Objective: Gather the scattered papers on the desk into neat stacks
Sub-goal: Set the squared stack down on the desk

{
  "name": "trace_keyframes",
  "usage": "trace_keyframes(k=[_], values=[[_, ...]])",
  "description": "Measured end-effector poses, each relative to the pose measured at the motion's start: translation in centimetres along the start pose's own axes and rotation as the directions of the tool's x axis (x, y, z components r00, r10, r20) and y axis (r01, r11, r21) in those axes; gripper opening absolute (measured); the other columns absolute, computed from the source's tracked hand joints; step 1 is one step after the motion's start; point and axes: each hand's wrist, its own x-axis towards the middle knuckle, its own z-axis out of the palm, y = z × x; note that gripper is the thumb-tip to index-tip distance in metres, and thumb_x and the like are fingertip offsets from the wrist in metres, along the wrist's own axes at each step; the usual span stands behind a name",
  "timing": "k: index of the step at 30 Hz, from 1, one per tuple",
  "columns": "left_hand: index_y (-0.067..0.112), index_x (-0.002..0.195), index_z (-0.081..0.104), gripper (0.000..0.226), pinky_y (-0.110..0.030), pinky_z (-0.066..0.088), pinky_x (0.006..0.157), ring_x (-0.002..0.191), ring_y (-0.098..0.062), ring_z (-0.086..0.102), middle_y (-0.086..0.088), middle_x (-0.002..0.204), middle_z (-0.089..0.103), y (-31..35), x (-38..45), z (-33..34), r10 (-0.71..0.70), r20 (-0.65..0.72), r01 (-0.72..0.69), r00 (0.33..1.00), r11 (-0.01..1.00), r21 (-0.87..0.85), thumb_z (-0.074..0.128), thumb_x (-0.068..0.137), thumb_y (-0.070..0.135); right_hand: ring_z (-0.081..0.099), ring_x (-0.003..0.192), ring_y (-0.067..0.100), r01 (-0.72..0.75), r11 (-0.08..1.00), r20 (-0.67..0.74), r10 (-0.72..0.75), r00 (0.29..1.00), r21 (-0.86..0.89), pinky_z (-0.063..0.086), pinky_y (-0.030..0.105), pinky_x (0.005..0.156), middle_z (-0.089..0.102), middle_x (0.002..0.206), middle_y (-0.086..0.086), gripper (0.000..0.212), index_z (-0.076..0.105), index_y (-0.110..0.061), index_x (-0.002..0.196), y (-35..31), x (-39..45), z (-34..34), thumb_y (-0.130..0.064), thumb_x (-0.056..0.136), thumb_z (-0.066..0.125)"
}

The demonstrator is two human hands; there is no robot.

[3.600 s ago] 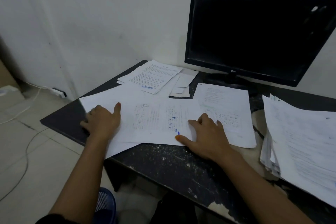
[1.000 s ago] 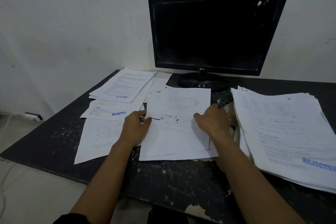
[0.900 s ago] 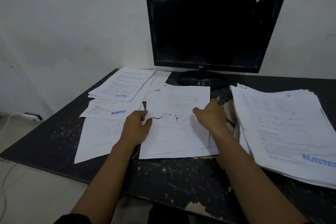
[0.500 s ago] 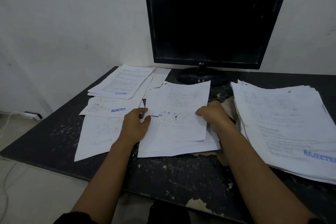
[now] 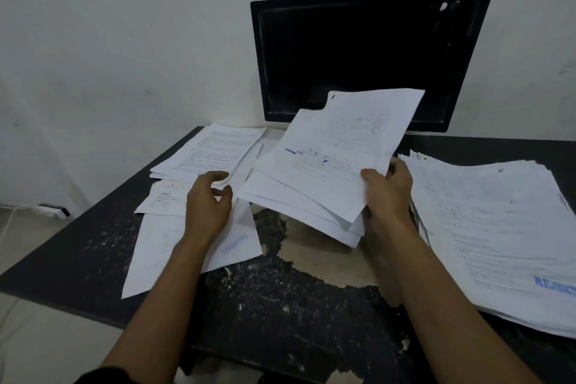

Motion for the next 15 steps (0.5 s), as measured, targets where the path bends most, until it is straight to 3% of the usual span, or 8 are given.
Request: trace_keyframes(k=[6,8,11,13,15], values=[[0.008,0.126,0.059,0.032,-0.042,0.040,0.101,0.122,-0.034,0.051,-0.015,0.135,0.054,-3.6,6.1,-0.2,-0.104,0.140,0.067,0.985,0.967,0.244,0.057,0.094,0.010,0.061,0.086,0.017,-0.186,0.972,0.197,0.212,0.957,-0.145,0.048,0.026,0.060,0.061,0.108,0.005,0.037,0.053,-0.011,0.123,1.2,0.3,0.7,-0.004,0.088,0.063],[0.016,0.137,0.051,0.042,-0.050,0.030,0.110,0.136,-0.033,0.037,-0.010,0.151,0.040,-4.7,7.8,-0.1,-0.200,0.201,0.111,0.959,0.918,0.382,0.056,0.096,0.027,0.062,0.087,0.020,-0.206,0.960,0.224,0.247,0.943,-0.189,0.049,0.028,0.061,0.061,0.108,0.007,0.037,0.053,-0.009,0.123,1.9,0.4,1.0,-0.001,0.088,0.062],[0.029,0.151,0.029,0.070,-0.058,0.008,0.115,0.149,-0.032,0.008,0.002,0.163,0.011,-5.8,8.4,0.5,-0.320,0.345,0.056,0.882,0.799,0.599,0.046,0.092,0.063,0.061,0.087,0.018,-0.182,0.959,0.204,0.226,0.953,-0.216,0.049,0.027,0.062,0.061,0.104,0.006,0.031,0.052,-0.011,0.116,2.6,0.9,0.9,0.000,0.089,0.059],[0.032,0.154,0.020,0.079,-0.058,0.002,0.116,0.150,-0.032,0.002,0.004,0.164,0.005,-6.2,7.8,1.1,-0.351,0.379,0.018,0.856,0.754,0.657,0.032,0.088,0.075,0.059,0.086,0.016,-0.171,0.961,0.183,0.212,0.960,-0.218,0.047,0.026,0.061,0.059,0.099,0.003,0.029,0.050,-0.014,0.113,2.8,1.3,0.7,0.000,0.089,0.058],[0.033,0.154,0.019,0.080,-0.058,0.003,0.117,0.149,-0.032,0.005,0.004,0.164,0.008,-6.0,7.0,1.3,-0.335,0.352,0.008,0.874,0.734,0.679,0.026,0.087,0.077,0.059,0.086,0.017,-0.164,0.961,0.174,0.204,0.963,-0.221,0.047,0.026,0.062,0.059,0.100,0.004,0.028,0.049,-0.015,0.111,3.1,1.5,0.6,-0.001,0.089,0.059]])
